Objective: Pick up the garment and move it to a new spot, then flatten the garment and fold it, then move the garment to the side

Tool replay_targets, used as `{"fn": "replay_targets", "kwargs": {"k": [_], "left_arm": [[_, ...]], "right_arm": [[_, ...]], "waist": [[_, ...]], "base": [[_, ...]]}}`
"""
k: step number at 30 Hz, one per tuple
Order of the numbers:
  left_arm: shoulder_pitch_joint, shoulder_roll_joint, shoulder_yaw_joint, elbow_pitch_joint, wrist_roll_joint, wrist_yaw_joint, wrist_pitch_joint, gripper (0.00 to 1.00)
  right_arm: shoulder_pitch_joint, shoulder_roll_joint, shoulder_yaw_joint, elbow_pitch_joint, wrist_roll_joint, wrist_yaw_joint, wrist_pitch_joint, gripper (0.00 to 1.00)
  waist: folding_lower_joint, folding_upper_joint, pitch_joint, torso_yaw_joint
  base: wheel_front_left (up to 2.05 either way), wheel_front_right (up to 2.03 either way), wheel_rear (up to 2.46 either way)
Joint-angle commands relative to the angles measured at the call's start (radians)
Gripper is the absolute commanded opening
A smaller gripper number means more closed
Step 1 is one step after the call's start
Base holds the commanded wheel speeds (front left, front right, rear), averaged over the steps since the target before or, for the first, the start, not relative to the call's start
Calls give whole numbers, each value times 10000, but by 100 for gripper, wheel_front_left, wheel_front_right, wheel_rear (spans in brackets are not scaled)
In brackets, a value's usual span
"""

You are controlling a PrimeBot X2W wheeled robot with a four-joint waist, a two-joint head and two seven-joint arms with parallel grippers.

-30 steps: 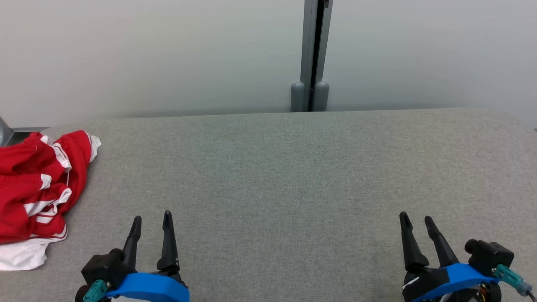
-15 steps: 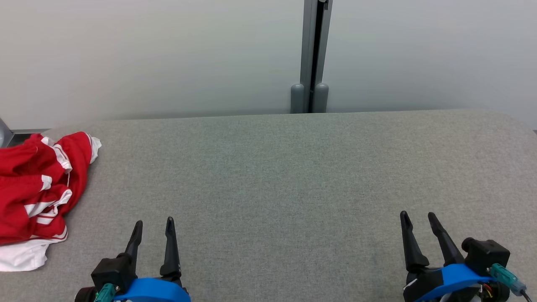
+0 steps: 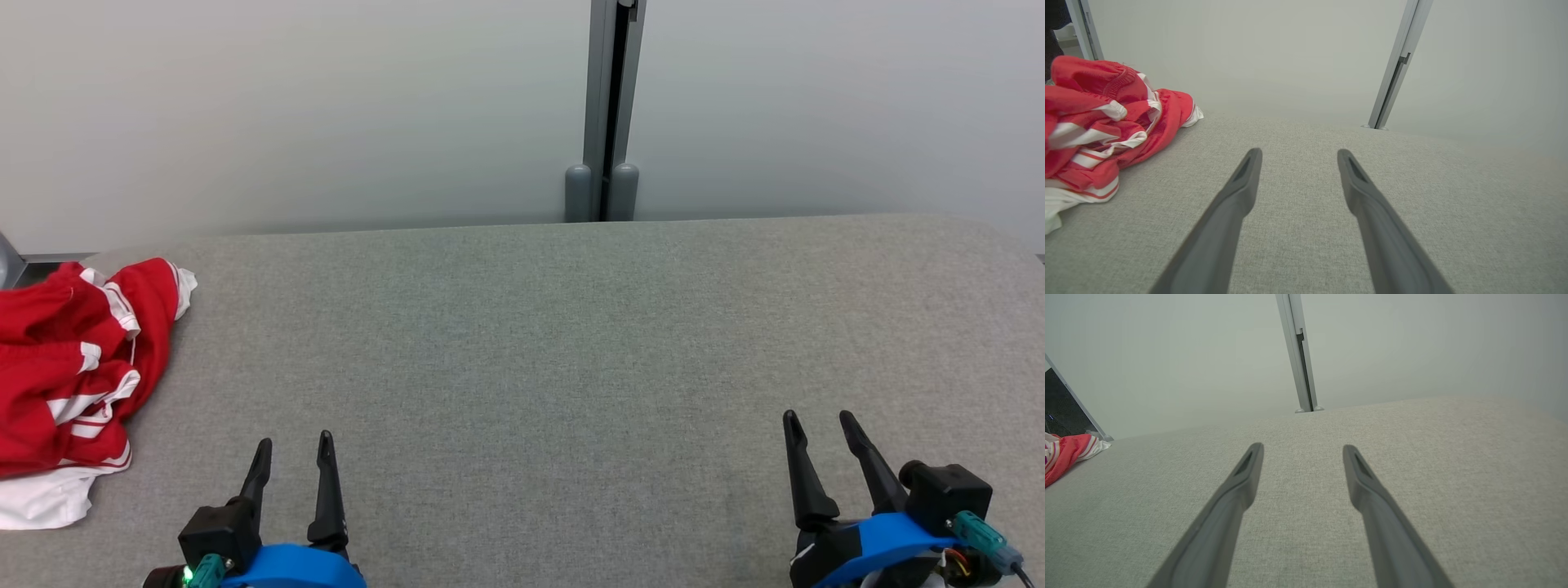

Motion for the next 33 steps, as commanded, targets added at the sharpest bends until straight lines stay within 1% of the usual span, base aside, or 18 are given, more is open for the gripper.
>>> {"fn": "replay_targets", "kwargs": {"k": [1, 7, 12, 15, 18, 21, 26, 27, 28, 29, 30, 31, 32, 33], "left_arm": [[-63, 51, -9, 6, -60, 41, 23, 100], [-41, 55, -56, -92, -139, 120, 100, 100], [-54, 111, -80, -112, -173, 95, 88, 100], [-127, 116, -130, -99, -200, 34, 64, 100], [-219, 155, -223, -169, -114, 50, 21, 100], [-184, 202, -241, -196, -86, 80, -6, 100], [-117, 269, -218, -217, -215, 23, -27, 100], [-117, 269, -218, -217, -215, 23, -27, 100], [-47, 305, -177, -281, -212, 100, -25, 100], [-47, 305, -177, -281, -212, 100, -25, 100], [-29, 329, -181, -309, -211, 103, -5, 100], [-4, 406, -130, -344, -244, 114, -2, 100], [-4, 406, -130, -344, -244, 114, -2, 100], [56, 420, -122, -404, -267, 162, 19, 100]], "right_arm": [[135, -62, -34, -48, -55, 22, 43, 100], [140, -62, -87, -131, -80, 22, 177, 100], [182, -62, -85, -157, -38, 22, 185, 100], [285, -60, -190, -181, -97, 22, 145, 100], [412, -57, -291, -232, -227, 22, 171, 100], [422, -57, -337, -270, -254, 22, 216, 100], [436, -57, -455, -329, -157, 22, 158, 100], [436, -57, -455, -329, -157, 22, 158, 100], [416, -57, -391, -302, -120, 22, 146, 100], [416, -57, -391, -302, -120, 22, 146, 100], [419, -59, -424, -284, -79, 20, 132, 100], [402, -57, -395, -231, -89, 16, 135, 100], [402, -57, -395, -231, -89, 16, 135, 100], [377, -54, -328, -179, -36, 14, 116, 100]], "waist": [[0, 0, 10, -6], [0, 0, 31, -6], [0, 0, 41, 24], [0, 0, 29, 219], [0, 0, 27, 647], [0, 0, 37, 1216], [0, 0, 49, 2376], [0, 0, 49, 2376], [0, 0, 34, 2775], [0, 0, 34, 2775], [0, 0, 30, 2988], [0, 0, 16, 3372], [0, 0, 16, 3372], [0, 0, 1, 3727]], "base": [[0, 0, 0], [0, 0, 0], [0, 0, 0], [0, 0, 0], [0, 0, 0], [0, 0, 0], [0, 0, 0], [0, 0, 0], [0, 0, 0], [0, 0, 0], [0, 0, 0], [0, 0, 0], [0, 0, 0], [0, 0, 0]]}}
